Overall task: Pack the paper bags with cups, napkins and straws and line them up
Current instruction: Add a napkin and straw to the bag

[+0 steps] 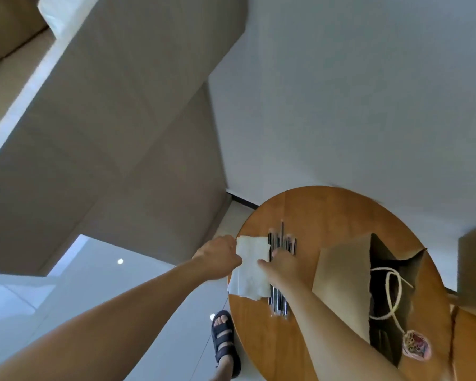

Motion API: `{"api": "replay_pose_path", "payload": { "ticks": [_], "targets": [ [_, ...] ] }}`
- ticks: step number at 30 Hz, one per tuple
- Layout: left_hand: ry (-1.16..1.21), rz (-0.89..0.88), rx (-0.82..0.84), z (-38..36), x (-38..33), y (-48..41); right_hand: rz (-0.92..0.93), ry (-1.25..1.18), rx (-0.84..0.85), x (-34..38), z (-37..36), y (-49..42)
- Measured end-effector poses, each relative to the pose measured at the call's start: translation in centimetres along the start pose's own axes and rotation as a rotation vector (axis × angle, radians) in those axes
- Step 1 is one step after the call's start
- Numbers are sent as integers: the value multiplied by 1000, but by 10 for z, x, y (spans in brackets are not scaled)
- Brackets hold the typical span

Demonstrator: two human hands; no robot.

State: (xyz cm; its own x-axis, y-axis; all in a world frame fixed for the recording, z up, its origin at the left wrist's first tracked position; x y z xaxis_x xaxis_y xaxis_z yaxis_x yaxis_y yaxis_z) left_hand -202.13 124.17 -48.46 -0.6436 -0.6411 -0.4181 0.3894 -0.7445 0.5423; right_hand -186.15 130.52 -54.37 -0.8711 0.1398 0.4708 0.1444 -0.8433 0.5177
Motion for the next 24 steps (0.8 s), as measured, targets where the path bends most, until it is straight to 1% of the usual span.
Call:
{"api": "replay_pose_path", "payload": {
  "ticks": [5,8,10,15,18,24],
  "targets": [
    [31,69,-32,-20,34,-14,-60,64,-23,-12,-52,-20],
    [48,88,-37,-32,48,-18,-62,182,-82,-17,-65,-26],
    [45,96,-30,-37,53,-19,-48,231,-121,-20,-67,-29],
    [69,108,-42,-48,57,-21,-31,191,-149,-25,-65,-33],
    [94,122,-39,-51,59,-21,18,224,-173,-27,-63,-32],
    [99,141,-30,-59,58,-21,44,252,-204,-34,-57,-26]
  ]
}}
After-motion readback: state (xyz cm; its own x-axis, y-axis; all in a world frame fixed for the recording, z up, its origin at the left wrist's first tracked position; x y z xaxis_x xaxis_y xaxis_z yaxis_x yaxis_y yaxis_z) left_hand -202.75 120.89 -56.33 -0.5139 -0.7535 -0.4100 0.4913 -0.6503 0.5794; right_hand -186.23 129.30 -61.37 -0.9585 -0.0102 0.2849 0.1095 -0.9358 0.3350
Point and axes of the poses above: each hand's wrist, its own y-axis away from the middle knuckle, its own z-axis out of the back of the hand, x = y × z, the point moved 3 cm from there along -y, towards the middle knuckle, and after that the axes turned 10 degrees about -x, right-handed, at the moved point
